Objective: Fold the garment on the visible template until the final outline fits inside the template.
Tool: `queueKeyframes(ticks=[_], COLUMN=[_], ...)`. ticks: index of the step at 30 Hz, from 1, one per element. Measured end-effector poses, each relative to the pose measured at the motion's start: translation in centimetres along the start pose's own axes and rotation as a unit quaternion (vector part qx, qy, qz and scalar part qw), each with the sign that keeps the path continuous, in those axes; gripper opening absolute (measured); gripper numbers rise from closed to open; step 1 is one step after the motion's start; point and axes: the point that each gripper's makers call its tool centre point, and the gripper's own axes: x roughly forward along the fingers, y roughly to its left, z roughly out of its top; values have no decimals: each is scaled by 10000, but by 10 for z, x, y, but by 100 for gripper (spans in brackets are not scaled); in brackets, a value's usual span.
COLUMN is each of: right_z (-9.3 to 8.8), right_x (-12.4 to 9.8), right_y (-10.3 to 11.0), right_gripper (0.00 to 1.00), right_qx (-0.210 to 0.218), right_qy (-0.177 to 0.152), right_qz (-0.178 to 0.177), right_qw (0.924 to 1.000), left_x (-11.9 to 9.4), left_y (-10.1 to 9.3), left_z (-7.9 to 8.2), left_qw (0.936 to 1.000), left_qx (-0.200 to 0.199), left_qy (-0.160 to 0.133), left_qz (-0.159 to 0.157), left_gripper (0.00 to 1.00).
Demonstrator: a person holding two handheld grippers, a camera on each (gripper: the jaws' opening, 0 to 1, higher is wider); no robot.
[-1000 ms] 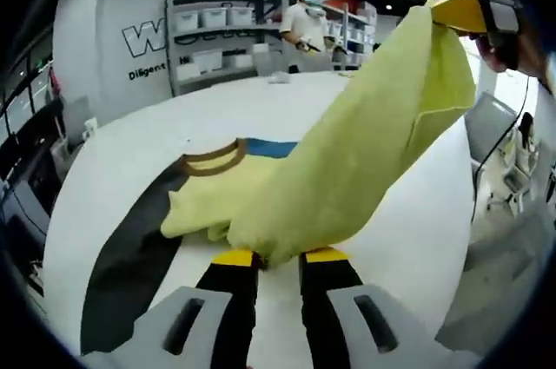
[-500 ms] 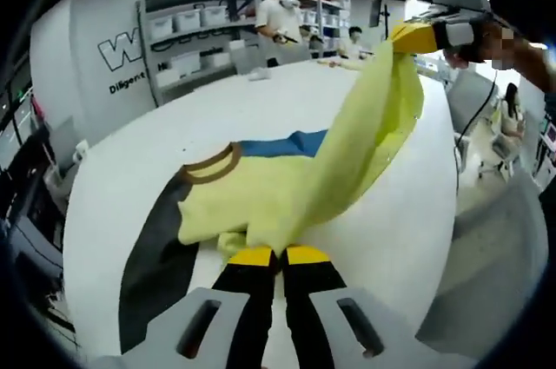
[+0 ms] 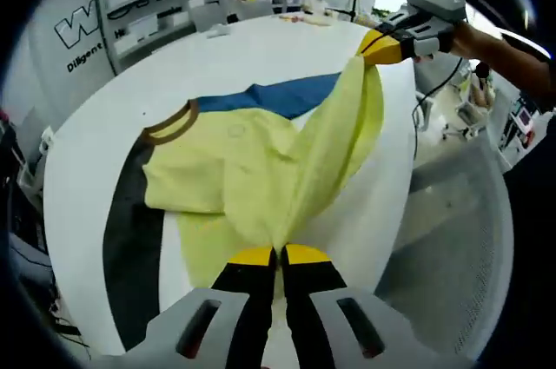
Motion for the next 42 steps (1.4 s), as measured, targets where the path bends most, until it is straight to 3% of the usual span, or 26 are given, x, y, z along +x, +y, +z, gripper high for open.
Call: queueKeyframes(ticks=[3, 8, 13, 18, 26, 29, 34, 42], right_z=[-11, -23, -40, -65, -93, -103, -118, -142], right_x=[-1, 1, 2, 3, 1, 0, 1, 3], right_y=[6, 15, 21, 30, 42, 45, 46, 49], right_gripper=[0, 0, 0, 0, 0, 0, 0, 0], right_qx=[32, 101, 130, 32, -34, -100, -184, -358], right_qy=[75, 196, 369, 736, 1148, 1303, 1528, 1898], right_qz=[85, 183, 244, 326, 424, 441, 438, 539], right_qw=[9999, 9996, 9989, 9968, 9925, 9904, 9871, 9797], left_x=[6, 7, 9, 21, 36, 34, 29, 15], left_y=[-1, 12, 49, 60, 53, 57, 53, 32], left_z=[-12, -27, -52, -77, -97, -95, -108, -132], left_qw=[9999, 9999, 9973, 9956, 9965, 9965, 9926, 9895], left_qx=[120, 55, 42, -387, -300, -384, -758, -978], left_qy=[46, 5, 150, 385, 560, 501, 797, 1037], left_qz=[11, 154, 723, 759, 552, 546, 512, 249], left_gripper=[4, 20, 26, 22, 14, 11, 0, 0])
